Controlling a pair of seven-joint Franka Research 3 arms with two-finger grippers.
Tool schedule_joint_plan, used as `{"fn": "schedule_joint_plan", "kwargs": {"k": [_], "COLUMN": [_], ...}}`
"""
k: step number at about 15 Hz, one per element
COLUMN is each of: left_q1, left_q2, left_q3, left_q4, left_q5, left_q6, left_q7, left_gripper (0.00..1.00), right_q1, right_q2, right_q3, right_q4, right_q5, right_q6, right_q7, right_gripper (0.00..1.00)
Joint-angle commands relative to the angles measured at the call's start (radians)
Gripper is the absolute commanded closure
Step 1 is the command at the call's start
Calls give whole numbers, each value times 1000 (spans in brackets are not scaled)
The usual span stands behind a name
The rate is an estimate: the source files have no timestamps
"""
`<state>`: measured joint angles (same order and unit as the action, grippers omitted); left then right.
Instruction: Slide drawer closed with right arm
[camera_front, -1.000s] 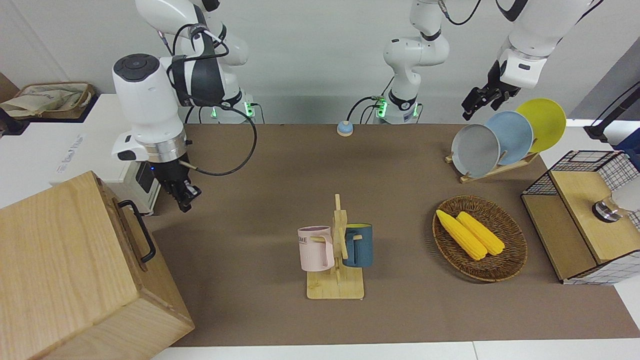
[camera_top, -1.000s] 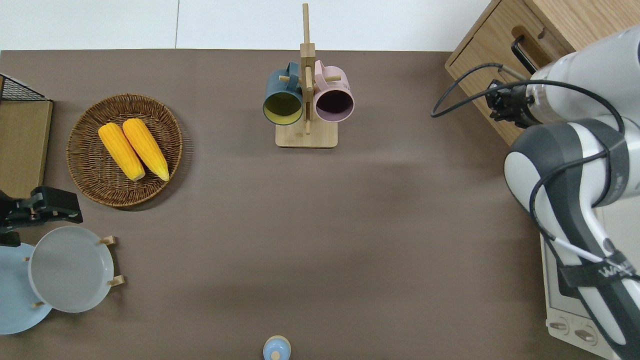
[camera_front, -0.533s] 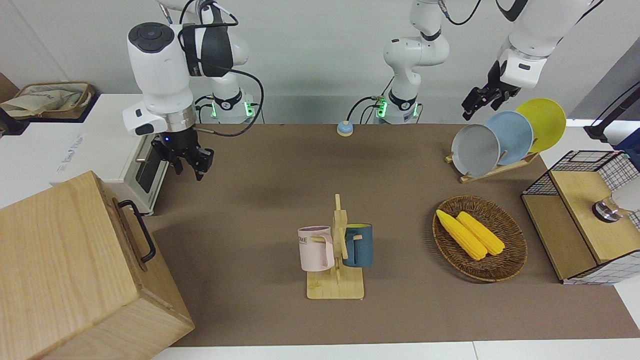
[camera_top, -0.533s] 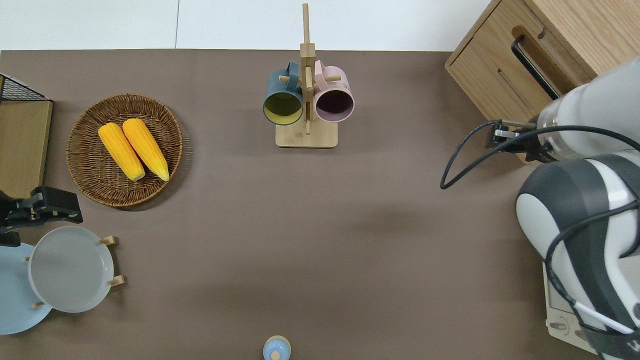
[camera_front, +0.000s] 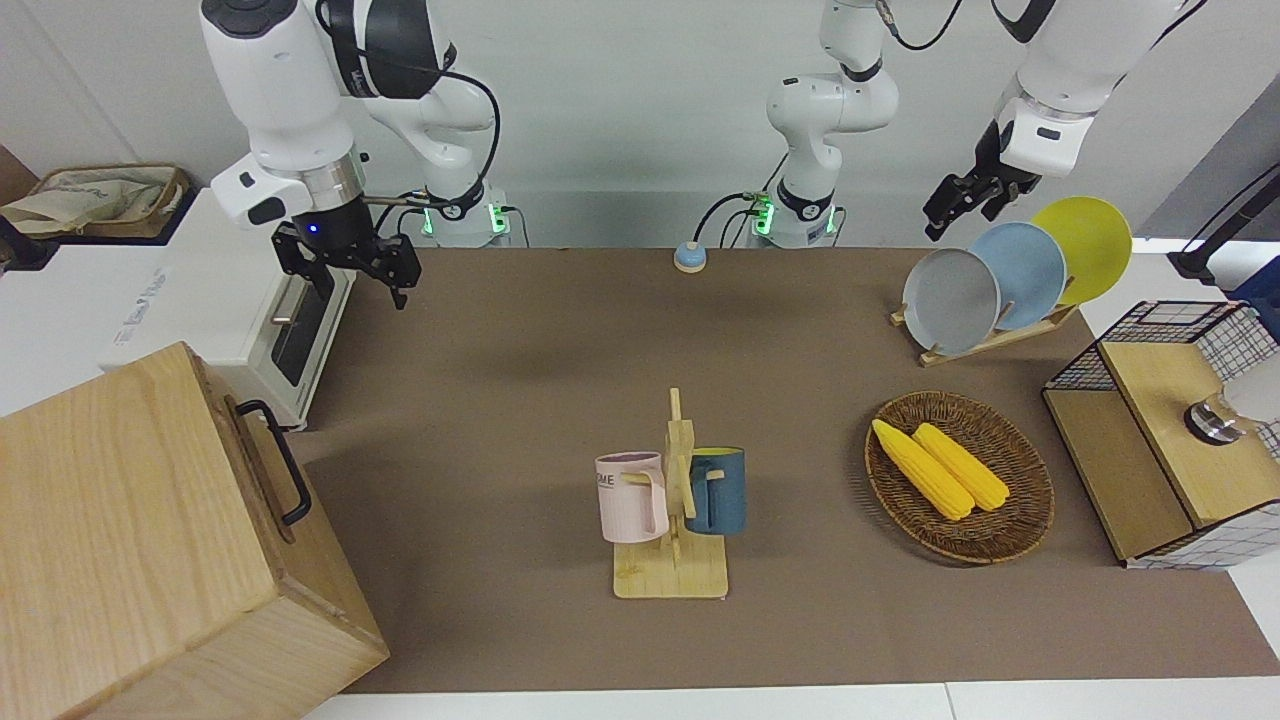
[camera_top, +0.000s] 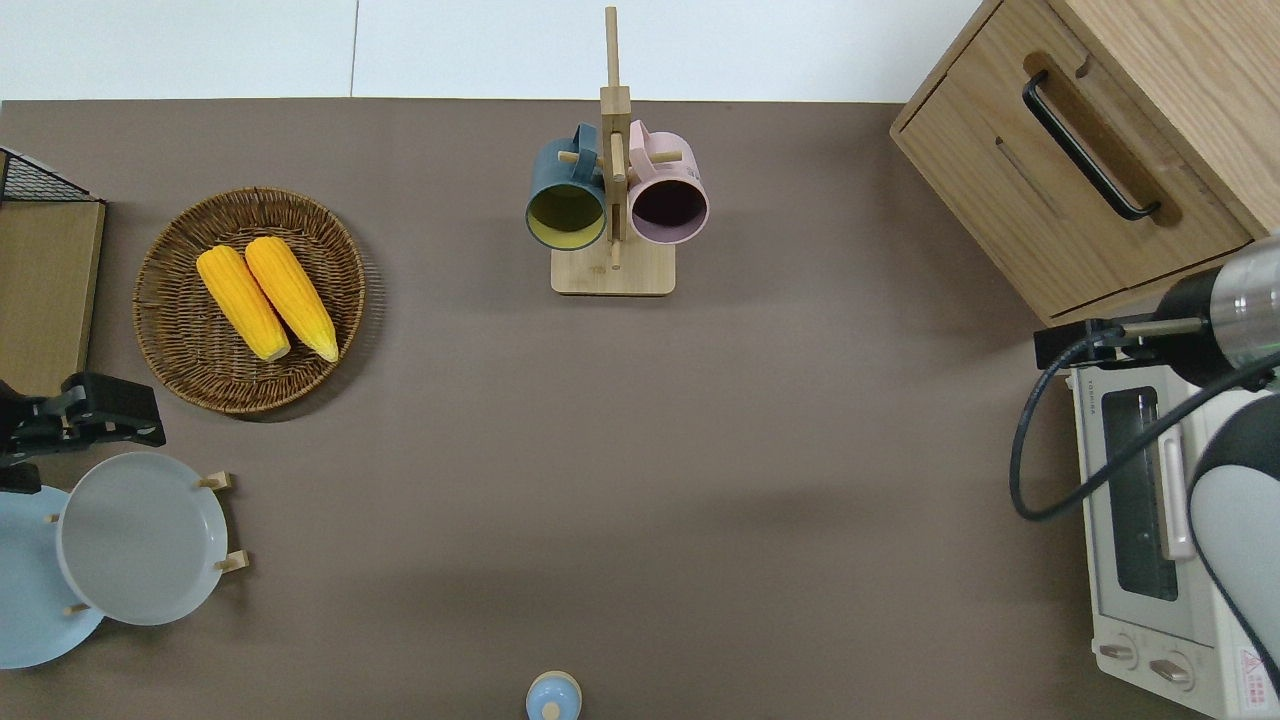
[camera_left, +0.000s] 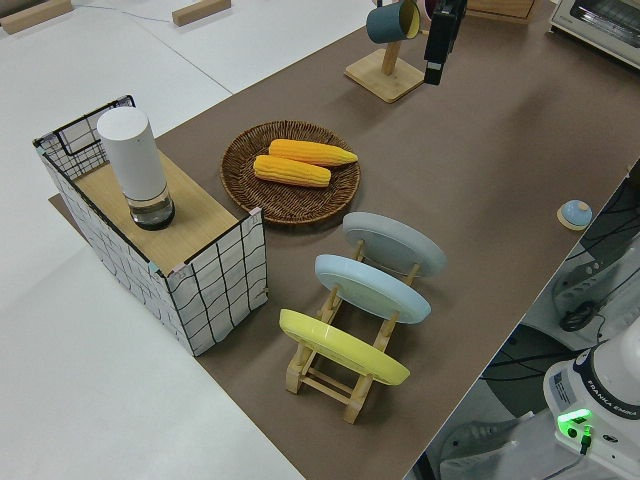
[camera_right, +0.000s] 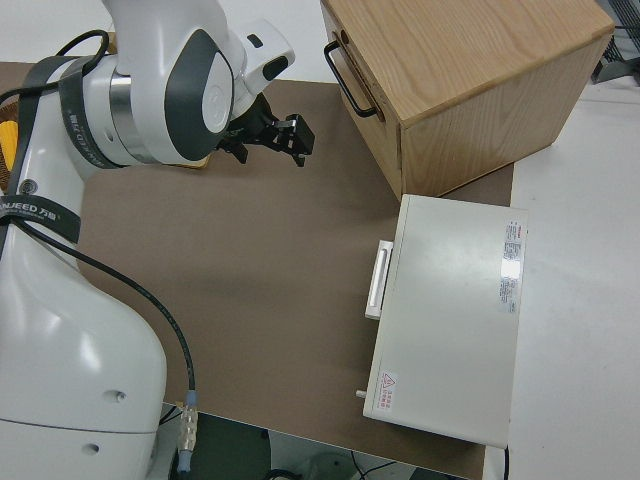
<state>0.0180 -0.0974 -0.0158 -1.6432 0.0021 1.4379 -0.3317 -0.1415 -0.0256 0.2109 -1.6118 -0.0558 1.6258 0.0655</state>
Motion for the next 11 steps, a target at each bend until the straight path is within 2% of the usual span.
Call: {"fn": "schedule_joint_plan", "kwargs": {"k": [1,3,8,11], "left_q1": [-4,-4,-4,-4], "left_q2": [-8,-8,-8,-8], "left_q3": [5,5,5,5], "left_q4": [0,0,0,0], "left_q5": [-4,-4,-4,-4], "left_q6": [-2,-2,-2,-2], "left_q7": [10,10,10,10], "left_gripper": [7,7,7,7], "right_q1": [0,10,29,33], "right_q2": [-39,-39,-39,-39], "right_q3": [-4,-4,-4,-2], "right_q4": [-36,-24,9,10], "right_q5": [40,36,42,43], "right_q6": [-1,-3,-58,-66], "right_q7": [-53,-52,-53,-50], "right_gripper": [17,17,17,17]}}
